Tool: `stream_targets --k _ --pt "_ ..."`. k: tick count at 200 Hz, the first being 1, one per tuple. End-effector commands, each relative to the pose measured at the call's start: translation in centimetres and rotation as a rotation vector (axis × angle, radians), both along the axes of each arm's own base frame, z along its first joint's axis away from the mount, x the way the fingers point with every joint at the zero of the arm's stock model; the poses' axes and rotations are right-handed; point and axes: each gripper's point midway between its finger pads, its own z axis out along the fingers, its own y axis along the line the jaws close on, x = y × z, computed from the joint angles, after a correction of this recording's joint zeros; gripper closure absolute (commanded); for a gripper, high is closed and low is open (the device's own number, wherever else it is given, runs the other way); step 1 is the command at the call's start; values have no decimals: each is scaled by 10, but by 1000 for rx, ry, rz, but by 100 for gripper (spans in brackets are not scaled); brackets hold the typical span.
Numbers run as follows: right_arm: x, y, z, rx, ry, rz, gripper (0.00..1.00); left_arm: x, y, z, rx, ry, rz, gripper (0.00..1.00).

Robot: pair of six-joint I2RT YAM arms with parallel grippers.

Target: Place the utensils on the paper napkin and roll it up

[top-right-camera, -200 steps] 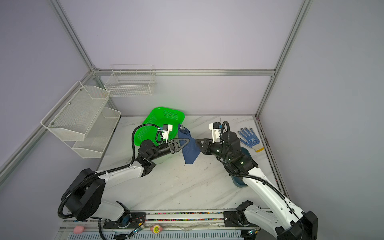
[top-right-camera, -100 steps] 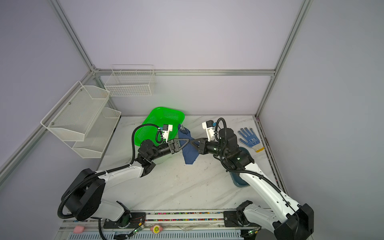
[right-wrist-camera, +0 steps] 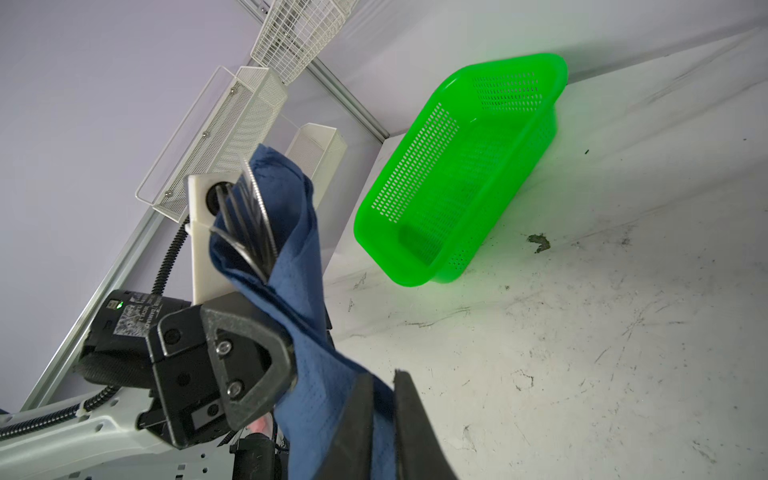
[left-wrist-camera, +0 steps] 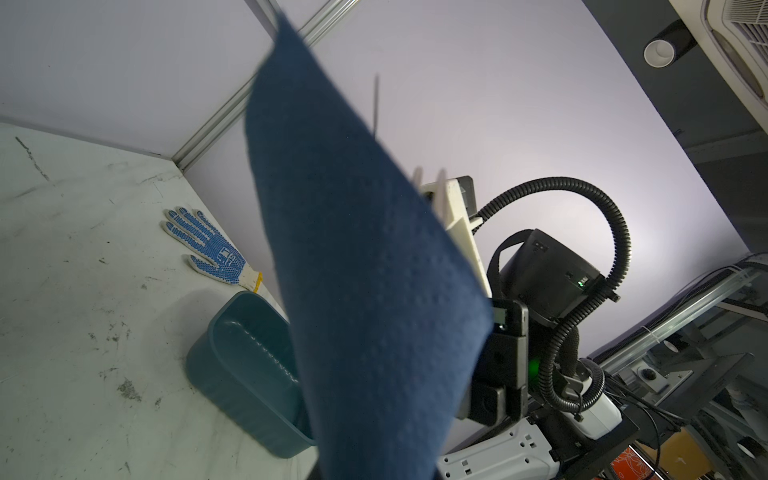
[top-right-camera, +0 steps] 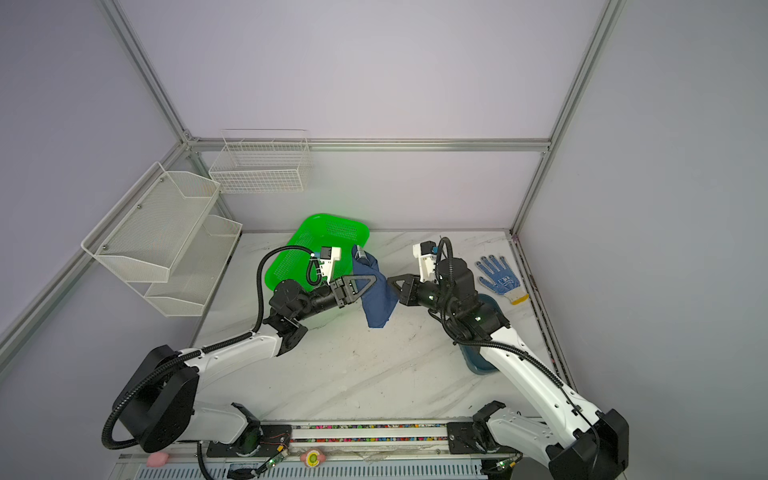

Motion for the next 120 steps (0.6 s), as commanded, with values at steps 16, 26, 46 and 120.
stream_targets --k 16,26,46,120 --pt "-26 -10 36 50 -104 32 80 -5 8 59 -89 -164 21 89" --pt "-33 -8 39 58 -102 64 78 -5 8 60 -91 -165 24 89" --pt "-47 2 36 72 -90 168 76 -4 9 60 -89 -164 31 89" --pt "-41 16 -2 38 17 208 68 -4 9 63 -93 -163 27 89"
